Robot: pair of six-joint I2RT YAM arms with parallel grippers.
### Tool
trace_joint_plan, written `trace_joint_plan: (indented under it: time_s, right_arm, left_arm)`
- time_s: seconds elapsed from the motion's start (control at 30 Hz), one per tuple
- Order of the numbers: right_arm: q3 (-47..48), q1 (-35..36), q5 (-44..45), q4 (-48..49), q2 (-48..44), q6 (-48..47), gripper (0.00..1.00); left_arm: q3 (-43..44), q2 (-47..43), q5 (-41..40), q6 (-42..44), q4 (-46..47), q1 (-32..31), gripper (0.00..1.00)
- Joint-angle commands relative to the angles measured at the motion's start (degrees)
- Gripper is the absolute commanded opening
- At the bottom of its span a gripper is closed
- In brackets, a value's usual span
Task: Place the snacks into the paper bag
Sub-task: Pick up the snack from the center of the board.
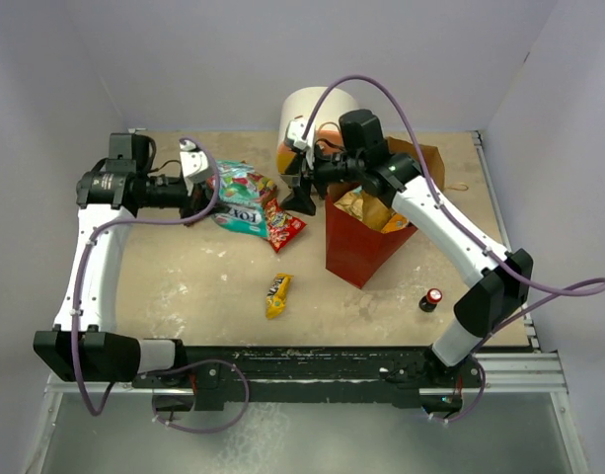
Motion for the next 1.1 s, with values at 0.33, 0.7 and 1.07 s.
trace_joint_plan:
  time_s: [0.33, 0.7, 1.07]
  right_arm:
    - [-4.53, 0.83, 11.21, 3.75, -9.2, -7.01, 0.91]
    - [-6.22, 1.85, 22.4, 4.75, -9.95, -13.7, 0.93]
    - [-6.77, 3.54, 26.0, 5.99, -7.17, -14.38, 0.89]
  left_arm:
    - [6.17, 3.77, -8.37, -56.63, 37.52, -10.17, 0.0]
    - [9.64, 9.54, -9.34, -76.05, 37.91, -11.84, 0.0]
    - [5.42, 9.3, -5.52, -85.42, 43.23, -13.18, 0.0]
